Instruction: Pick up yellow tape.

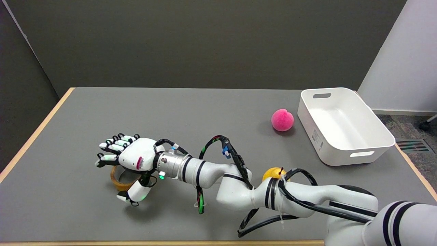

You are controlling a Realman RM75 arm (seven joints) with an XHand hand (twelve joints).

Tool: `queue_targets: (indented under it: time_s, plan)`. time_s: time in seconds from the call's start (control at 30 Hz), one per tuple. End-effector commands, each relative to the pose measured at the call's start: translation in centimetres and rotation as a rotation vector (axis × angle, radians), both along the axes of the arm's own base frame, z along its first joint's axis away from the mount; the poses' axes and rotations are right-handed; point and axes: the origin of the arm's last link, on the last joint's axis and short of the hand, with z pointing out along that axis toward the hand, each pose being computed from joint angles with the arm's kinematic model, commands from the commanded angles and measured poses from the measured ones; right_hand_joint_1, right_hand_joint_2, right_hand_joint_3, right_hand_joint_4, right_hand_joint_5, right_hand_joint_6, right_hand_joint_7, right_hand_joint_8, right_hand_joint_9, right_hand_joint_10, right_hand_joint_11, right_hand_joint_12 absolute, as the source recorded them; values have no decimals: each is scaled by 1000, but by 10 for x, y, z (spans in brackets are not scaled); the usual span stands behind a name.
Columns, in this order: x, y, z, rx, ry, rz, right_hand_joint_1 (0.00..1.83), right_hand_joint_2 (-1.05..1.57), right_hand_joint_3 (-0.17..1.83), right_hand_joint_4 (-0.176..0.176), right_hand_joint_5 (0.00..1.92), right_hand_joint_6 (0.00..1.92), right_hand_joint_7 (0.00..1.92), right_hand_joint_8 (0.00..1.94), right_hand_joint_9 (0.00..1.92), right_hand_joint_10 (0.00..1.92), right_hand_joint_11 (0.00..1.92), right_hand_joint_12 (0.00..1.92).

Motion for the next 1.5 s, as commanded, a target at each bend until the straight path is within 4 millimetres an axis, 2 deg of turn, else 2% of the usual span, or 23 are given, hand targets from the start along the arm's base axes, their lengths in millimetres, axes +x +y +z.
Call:
queue_targets:
  time_s: [0.03, 0.13, 0.3, 0.5, 0.83, 0.9, 0.97, 1.07, 1.5]
  plan:
    - [0, -5, 27, -50, 32, 6, 562, 566, 935, 140, 212, 536, -1, 127, -1, 78, -1, 609]
    - [18, -6, 37, -55, 11, 42, 554, 560, 935, 139, 211, 535, -1, 130, -1, 78, -1, 606]
    - [27, -1, 47, -63, 15, 93, 549, 557, 932, 137, 210, 533, -1, 128, -1, 71, -1, 590]
    - [17, 4, 64, -90, 27, 72, 547, 556, 929, 136, 211, 531, -1, 135, -1, 70, -1, 588]
    - [-2, 14, 74, -106, 39, 29, 564, 567, 917, 143, 271, 583, 3, 173, 0, 78, -1, 584]
    - [-4, 16, 74, -106, 39, 26, 740, 524, 960, 164, 342, 729, 46, 144, 11, 36, -1, 589]
    - [-5, 16, 74, -105, 37, 25, 751, 548, 965, 175, 397, 794, 47, 196, 15, 49, -1, 586]
    - [-5, 17, 73, -103, 36, 25, 638, 624, 888, 176, 423, 989, 87, 215, -1, 199, -1, 575]
    - [0, 20, 53, -67, -10, 41, 641, 625, 892, 176, 424, 1001, 98, 220, -1, 240, -1, 587]
